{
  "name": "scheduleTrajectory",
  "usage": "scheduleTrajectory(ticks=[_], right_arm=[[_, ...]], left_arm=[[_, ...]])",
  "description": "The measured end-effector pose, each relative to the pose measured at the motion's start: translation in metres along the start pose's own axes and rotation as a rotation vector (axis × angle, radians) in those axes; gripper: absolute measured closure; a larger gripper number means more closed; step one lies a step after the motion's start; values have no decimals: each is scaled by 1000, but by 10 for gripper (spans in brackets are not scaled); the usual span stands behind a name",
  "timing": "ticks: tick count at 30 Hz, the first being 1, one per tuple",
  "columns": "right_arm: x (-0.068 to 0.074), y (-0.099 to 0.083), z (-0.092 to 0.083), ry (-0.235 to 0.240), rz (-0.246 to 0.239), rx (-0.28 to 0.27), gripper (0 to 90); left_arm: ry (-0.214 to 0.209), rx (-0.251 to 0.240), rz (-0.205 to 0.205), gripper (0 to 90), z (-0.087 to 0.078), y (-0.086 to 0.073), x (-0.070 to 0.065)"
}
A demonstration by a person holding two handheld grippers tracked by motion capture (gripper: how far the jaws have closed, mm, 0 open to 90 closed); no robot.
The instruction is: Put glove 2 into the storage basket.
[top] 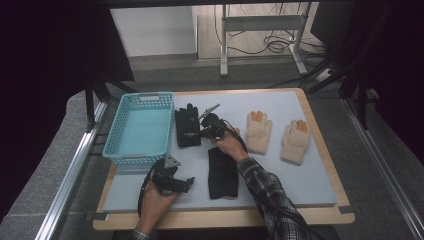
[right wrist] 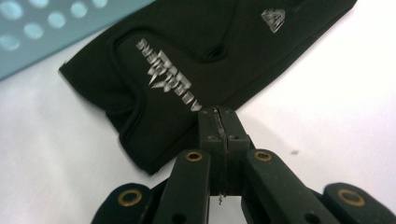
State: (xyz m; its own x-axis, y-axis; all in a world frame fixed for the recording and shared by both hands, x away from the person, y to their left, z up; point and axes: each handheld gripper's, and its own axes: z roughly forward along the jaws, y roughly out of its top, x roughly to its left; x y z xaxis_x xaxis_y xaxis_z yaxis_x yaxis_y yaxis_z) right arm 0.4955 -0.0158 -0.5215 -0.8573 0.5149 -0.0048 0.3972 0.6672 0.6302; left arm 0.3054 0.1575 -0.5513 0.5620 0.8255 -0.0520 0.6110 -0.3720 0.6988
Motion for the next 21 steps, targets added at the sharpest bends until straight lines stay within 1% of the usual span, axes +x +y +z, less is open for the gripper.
scheduleTrajectory(ticks=[1,2,4,6,7,8,9,10,11,12,13,14,15,16,18,19,20,21], right_arm=[[4,-2,0,-11,-12,30,890],[4,-3,-1,-16,-21,27,890],[5,-4,-3,-21,-18,25,889],[2,-5,-6,-39,-23,-6,881],[-3,-4,-9,-49,-6,-43,749],[-5,-3,-8,-40,-2,-45,701],[-5,-3,-8,-40,-2,-45,701],[-7,-2,-7,-21,3,-39,665],[-7,-2,-4,-27,-8,-30,640],[-8,-2,-2,-32,-24,-30,634],[-9,-2,0,-28,-26,-28,630],[-9,-2,5,-12,-25,-19,658],[-9,-3,5,-4,-22,-30,714],[-9,-3,5,13,-5,-28,738],[-8,-2,5,9,4,-22,747],[-7,0,5,1,2,-4,764],[-7,0,5,1,2,-4,764],[-6,1,4,-2,-7,4,779]], left_arm=[[0,0,0,28,0,0,0],[0,0,0,28,0,0,0],[1,0,0,29,0,0,0],[1,0,0,29,0,0,0],[1,0,0,29,0,0,0],[1,0,0,29,0,0,0],[1,0,0,29,0,0,0],[1,0,-1,29,0,0,0],[1,0,0,29,0,0,0],[1,0,0,29,0,0,0],[0,0,0,29,0,0,0],[1,0,0,29,0,0,0],[0,0,-1,29,0,0,0],[0,0,-1,29,0,0,0],[0,0,-1,29,0,0,0],[1,0,-1,29,0,0,0],[1,0,-1,29,0,0,0],[1,0,-1,29,0,0,0]])
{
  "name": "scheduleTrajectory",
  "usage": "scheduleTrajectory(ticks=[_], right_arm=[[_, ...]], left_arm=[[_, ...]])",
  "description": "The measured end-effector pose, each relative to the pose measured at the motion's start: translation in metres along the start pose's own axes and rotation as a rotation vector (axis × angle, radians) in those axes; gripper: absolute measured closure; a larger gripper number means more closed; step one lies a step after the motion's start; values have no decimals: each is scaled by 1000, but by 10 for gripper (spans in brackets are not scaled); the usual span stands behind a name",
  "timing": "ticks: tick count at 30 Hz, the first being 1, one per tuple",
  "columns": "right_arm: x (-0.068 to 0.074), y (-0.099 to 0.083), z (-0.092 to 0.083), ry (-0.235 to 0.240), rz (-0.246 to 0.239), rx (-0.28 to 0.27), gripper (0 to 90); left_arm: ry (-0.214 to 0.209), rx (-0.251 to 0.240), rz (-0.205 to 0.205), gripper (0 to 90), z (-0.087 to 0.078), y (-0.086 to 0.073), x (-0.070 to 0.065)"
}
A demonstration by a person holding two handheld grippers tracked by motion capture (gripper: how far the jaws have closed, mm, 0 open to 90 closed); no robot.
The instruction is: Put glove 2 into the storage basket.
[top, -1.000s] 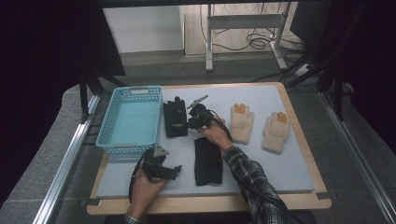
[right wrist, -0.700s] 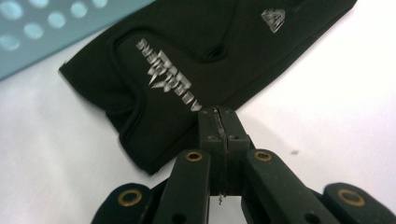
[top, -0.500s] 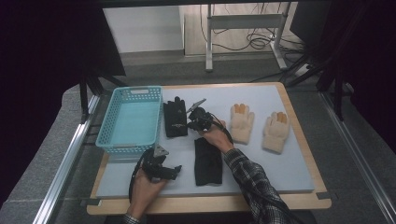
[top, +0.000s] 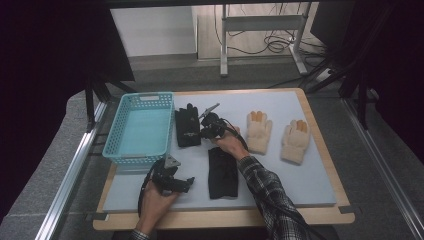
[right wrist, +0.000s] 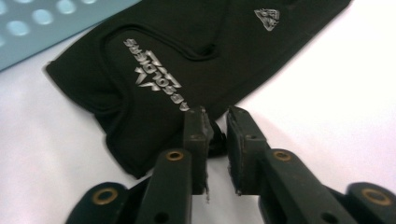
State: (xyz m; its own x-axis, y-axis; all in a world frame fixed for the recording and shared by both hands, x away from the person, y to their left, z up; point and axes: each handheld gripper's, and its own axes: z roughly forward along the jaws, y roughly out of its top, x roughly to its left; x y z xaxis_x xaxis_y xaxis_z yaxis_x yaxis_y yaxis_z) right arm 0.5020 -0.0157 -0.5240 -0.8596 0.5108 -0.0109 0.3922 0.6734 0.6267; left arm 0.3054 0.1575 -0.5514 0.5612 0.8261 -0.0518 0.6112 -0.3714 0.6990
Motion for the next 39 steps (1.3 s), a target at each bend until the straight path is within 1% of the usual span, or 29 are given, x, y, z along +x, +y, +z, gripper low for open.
scheduleTrajectory(ticks=[2,4,5,7,8,9,10,11,12,13,14,15,16,18,19,20,22,23,24,25,26,27,28,29,30,33,36,37,39], right_arm=[[3,1,-2,11,-8,20,779],[9,-2,-9,37,-22,28,779],[12,-3,-13,60,-25,31,779],[19,-8,-21,129,-38,48,778],[19,-8,-21,129,-38,48,778],[26,-10,-29,166,-49,50,767],[26,-10,-29,166,-49,50,767],[25,-9,-33,152,-33,1,661],[25,-9,-33,152,-33,1,661],[23,-7,-33,126,-22,-17,583],[21,-3,-27,60,-29,-41,497],[21,-3,-27,60,-29,-41,497],[19,2,-19,40,-11,-64,456],[19,8,-12,46,17,-84,428],[20,11,-7,40,19,-90,424],[21,14,-2,19,21,-87,424],[21,17,9,-35,18,-54,436],[21,17,9,-35,18,-54,436],[19,18,14,-42,28,-38,502],[18,18,18,-35,51,-30,554],[16,18,18,-29,68,-42,629],[15,17,18,3,86,-41,769],[14,17,18,20,93,-39,836],[14,17,18,20,93,-39,836],[13,17,18,36,100,-32,865],[16,19,16,27,97,-15,881],[16,20,6,28,107,-39,882],[16,20,6,28,107,-39,882],[16,21,-5,36,116,-57,882]], left_arm=[[-1,0,0,29,0,0,0],[0,0,0,29,0,0,0],[0,0,0,29,0,0,0],[0,0,0,29,0,0,0],[1,0,1,29,0,0,0],[1,2,2,30,0,0,0],[1,8,9,30,-1,0,1],[1,8,9,30,0,0,1],[1,8,8,30,0,0,1],[1,8,9,30,-1,0,1],[0,5,5,30,0,0,0],[0,4,4,30,0,0,0],[0,4,4,30,0,0,0],[0,4,4,30,0,0,0],[-1,4,4,30,0,0,0],[-1,4,4,30,0,0,0],[0,4,4,30,0,0,0],[0,4,5,30,0,0,0],[0,4,4,30,0,0,0],[0,4,4,30,0,0,0],[0,4,4,30,0,0,0],[-1,4,4,30,0,0,0],[0,5,4,30,0,0,0],[0,5,4,30,0,0,0],[-1,5,4,30,0,0,0],[0,4,5,30,0,0,0],[0,0,-1,30,0,0,0],[0,0,-1,30,0,0,0],[0,0,0,30,0,0,0]])
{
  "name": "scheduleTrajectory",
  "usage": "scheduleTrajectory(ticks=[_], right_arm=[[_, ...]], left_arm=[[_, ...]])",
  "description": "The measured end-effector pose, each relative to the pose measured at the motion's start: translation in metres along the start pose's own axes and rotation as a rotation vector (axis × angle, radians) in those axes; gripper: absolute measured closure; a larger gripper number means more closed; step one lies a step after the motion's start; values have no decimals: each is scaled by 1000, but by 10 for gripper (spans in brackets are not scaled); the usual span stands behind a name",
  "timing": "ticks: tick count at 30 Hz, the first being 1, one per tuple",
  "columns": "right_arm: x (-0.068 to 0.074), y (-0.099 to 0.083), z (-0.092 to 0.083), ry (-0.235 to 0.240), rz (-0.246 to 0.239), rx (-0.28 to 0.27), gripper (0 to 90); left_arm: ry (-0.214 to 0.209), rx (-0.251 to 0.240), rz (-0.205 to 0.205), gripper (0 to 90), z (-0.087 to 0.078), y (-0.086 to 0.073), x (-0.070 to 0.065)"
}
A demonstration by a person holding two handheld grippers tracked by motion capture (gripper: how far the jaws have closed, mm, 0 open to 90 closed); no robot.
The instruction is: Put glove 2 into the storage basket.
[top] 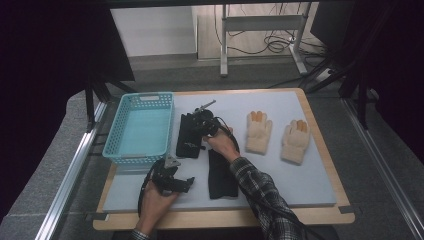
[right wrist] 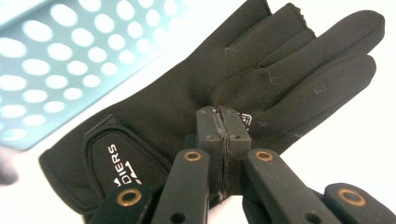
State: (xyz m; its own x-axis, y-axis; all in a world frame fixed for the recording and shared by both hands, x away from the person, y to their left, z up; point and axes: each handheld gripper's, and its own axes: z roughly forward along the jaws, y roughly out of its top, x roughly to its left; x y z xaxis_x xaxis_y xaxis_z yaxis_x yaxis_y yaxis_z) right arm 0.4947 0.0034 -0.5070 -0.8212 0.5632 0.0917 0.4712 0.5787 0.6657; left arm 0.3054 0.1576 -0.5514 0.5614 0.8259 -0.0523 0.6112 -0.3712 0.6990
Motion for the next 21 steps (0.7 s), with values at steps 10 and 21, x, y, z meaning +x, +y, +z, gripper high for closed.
scheduleTrajectory(ticks=[10,21], right_arm=[[6,-1,-65,49,-7,-80,882],[13,-22,-136,78,-13,-124,881]], left_arm=[[1,0,3,30,0,0,0],[2,0,5,30,0,0,0]])
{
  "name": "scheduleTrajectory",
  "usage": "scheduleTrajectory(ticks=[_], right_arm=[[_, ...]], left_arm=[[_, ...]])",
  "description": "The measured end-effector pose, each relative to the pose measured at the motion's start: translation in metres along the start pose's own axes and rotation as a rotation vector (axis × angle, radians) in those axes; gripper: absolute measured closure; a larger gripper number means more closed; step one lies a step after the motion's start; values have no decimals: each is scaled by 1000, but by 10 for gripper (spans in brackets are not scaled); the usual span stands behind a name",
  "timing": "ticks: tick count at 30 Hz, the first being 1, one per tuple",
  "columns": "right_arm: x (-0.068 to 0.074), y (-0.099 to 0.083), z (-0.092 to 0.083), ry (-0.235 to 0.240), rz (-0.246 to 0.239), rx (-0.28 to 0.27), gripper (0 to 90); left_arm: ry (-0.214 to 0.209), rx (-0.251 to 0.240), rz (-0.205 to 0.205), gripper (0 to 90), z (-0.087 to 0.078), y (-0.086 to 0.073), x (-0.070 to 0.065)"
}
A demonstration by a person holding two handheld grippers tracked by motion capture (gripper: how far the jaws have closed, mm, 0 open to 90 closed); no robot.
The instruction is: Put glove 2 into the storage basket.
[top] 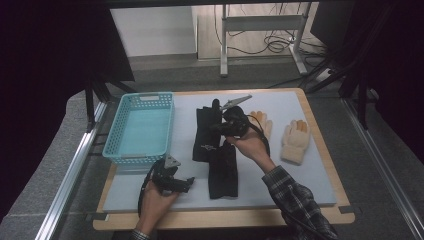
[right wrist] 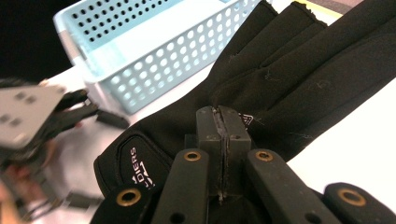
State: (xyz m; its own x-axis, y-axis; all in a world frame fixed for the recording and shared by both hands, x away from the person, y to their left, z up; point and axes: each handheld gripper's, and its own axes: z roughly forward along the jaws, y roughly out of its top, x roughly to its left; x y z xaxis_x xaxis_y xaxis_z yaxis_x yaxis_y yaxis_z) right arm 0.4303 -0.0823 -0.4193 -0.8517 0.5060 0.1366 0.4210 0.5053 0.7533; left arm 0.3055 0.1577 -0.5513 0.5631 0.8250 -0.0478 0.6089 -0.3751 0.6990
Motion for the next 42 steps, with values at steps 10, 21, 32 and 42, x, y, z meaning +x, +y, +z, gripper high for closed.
scheduleTrajectory(ticks=[10,21,32,42], right_arm=[[17,-47,-49,41,-8,13,880],[20,-89,-28,74,16,108,878],[19,-104,-2,-17,-27,112,623],[6,-124,-35,-51,-14,82,815]], left_arm=[[1,-2,-6,30,0,0,0],[2,-3,-5,31,0,0,0],[1,1,-1,30,0,0,0],[-2,2,-5,31,0,0,0]])
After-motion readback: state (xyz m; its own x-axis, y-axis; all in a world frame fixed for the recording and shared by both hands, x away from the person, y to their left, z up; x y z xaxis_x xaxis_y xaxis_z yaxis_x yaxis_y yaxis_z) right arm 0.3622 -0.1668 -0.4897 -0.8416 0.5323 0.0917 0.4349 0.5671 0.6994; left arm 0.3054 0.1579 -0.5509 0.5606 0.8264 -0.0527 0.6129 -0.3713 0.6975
